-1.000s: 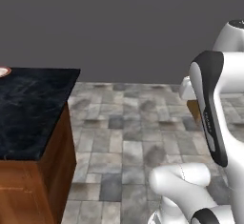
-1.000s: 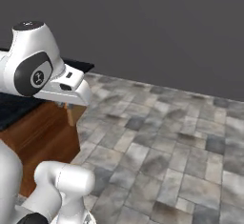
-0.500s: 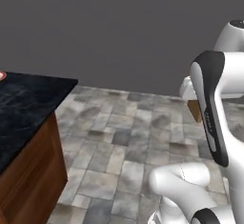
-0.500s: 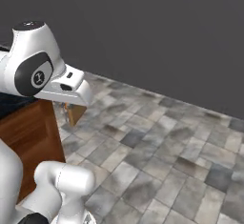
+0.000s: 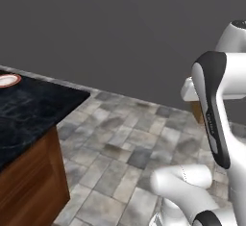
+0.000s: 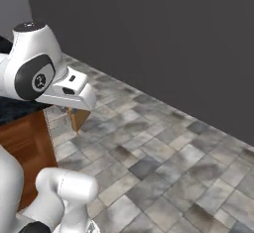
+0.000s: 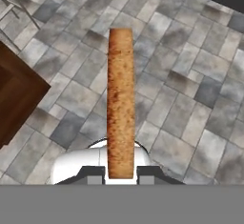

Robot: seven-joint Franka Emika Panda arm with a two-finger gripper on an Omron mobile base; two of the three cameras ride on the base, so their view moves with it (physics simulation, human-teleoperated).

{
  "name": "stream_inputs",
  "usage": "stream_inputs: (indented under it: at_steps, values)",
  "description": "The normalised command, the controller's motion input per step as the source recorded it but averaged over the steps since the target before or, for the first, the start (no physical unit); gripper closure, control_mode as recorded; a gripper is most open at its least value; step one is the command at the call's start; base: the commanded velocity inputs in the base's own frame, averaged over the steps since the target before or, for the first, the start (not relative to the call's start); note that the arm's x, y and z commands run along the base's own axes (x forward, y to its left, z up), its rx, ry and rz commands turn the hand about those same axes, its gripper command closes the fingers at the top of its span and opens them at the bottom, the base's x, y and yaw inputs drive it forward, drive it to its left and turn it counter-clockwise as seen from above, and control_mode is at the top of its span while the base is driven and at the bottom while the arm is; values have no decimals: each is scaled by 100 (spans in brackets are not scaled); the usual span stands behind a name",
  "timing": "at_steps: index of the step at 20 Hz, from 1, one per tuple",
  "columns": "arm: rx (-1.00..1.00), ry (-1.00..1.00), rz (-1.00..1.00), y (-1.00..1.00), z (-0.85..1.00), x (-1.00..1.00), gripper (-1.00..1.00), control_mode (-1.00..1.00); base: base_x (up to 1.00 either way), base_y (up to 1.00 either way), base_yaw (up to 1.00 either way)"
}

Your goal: Start the toaster. Once the lever pops up, take the bread to the plate on the dining counter.

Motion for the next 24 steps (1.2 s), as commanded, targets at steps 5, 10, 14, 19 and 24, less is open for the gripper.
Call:
stream_inputs:
  at_steps: [5, 10, 14, 19, 24]
  values:
    - [0, 0, 0, 0, 0, 0, 100, 100, 100, -79, 43]
    - [0, 0, 0, 0, 0, 0, 100, 100, 96, -84, 44]
    - [0, 0, 0, 0, 0, 0, 100, 100, 93, -85, 44]
    - [0, 0, 0, 0, 0, 0, 100, 100, 84, -87, 46]
    - [0, 0, 0, 0, 0, 0, 100, 100, 83, -82, 50]
